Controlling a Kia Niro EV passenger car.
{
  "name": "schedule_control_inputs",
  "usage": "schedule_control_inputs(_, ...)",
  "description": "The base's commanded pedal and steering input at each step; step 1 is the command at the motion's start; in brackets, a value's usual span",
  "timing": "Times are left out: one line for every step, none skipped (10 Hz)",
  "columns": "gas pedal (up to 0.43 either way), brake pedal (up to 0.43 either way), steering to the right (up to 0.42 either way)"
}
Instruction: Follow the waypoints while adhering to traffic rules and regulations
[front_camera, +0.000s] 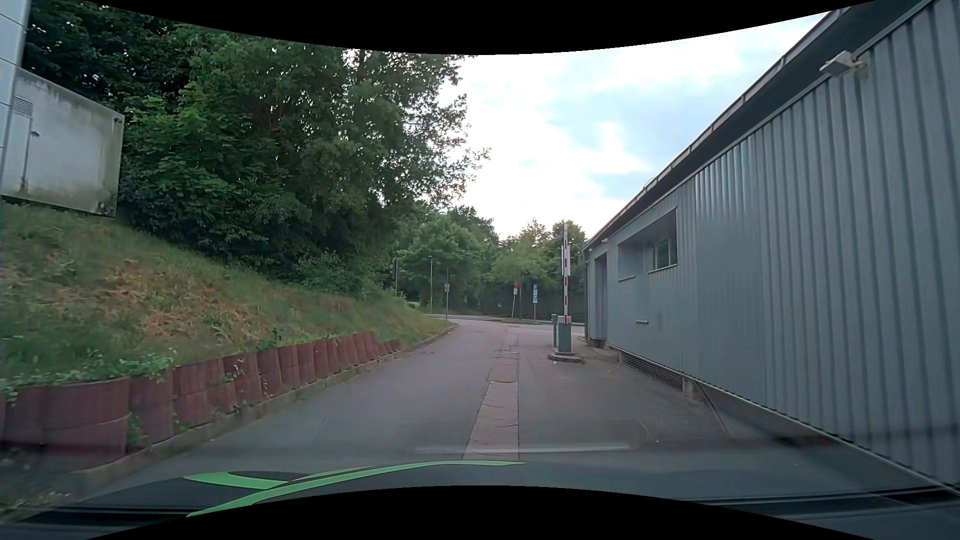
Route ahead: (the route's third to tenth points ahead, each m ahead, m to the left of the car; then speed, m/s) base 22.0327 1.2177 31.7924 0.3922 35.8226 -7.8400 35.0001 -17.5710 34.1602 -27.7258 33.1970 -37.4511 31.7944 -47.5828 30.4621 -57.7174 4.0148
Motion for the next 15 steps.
schedule_control_inputs(0.047,0.000,-0.006)
schedule_control_inputs(0.047,0.000,-0.006)
schedule_control_inputs(0.047,0.000,-0.006)
schedule_control_inputs(0.047,0.000,-0.006)
schedule_control_inputs(0.047,0.000,-0.006)
schedule_control_inputs(0.047,0.000,-0.006)
schedule_control_inputs(0.047,0.000,-0.006)
schedule_control_inputs(0.047,0.000,-0.005)
schedule_control_inputs(0.047,0.000,-0.005)
schedule_control_inputs(0.047,0.000,-0.005)
schedule_control_inputs(0.047,0.000,-0.005)
schedule_control_inputs(0.047,0.000,-0.005)
schedule_control_inputs(0.047,0.000,-0.004)
schedule_control_inputs(0.047,0.000,-0.003)
schedule_control_inputs(0.047,0.000,0.000)
